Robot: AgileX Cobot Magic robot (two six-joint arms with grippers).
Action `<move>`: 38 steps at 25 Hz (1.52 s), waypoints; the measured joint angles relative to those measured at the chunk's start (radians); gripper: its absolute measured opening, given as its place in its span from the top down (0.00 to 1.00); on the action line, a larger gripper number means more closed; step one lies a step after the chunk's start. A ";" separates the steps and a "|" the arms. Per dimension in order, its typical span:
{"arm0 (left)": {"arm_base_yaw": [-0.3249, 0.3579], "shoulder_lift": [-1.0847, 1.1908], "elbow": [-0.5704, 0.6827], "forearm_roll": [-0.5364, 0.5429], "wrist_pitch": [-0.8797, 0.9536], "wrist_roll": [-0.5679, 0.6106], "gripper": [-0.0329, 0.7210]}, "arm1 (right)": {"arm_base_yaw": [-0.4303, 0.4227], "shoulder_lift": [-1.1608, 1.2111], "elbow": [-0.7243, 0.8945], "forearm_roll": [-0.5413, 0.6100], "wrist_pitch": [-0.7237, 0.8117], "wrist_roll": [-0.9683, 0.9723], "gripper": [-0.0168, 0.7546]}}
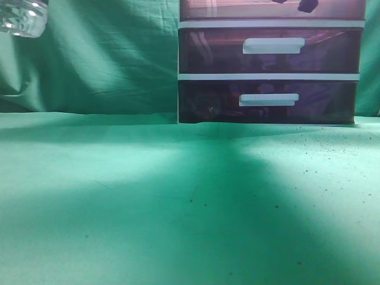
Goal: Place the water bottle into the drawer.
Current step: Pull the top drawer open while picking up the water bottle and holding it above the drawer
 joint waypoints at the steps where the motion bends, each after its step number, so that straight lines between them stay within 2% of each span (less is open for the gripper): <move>1: 0.000 0.000 0.000 0.008 0.000 0.000 0.61 | 0.004 -0.005 0.002 -0.002 0.019 0.007 0.88; 9: 0.000 0.000 0.000 0.066 0.000 0.000 0.61 | 0.074 -0.103 0.112 0.001 0.100 0.026 0.88; 19: 0.000 0.000 0.000 0.070 0.000 0.000 0.61 | 0.190 -0.310 0.330 -0.009 0.187 0.054 0.88; 26: 0.000 0.000 0.000 0.065 -0.002 0.000 0.61 | 0.197 -0.458 0.459 -0.024 0.171 0.057 0.88; 34: 0.000 0.000 0.000 0.052 -0.027 0.000 0.61 | 0.197 -0.510 0.534 -0.041 0.123 0.063 0.88; 37: 0.000 0.000 -0.014 0.004 -0.041 0.006 0.61 | 0.197 -0.512 0.550 -0.069 0.114 0.072 0.88; 38: 0.000 0.000 -0.046 -0.053 -0.041 0.063 0.61 | 0.197 -0.512 0.554 -0.078 0.114 0.076 0.88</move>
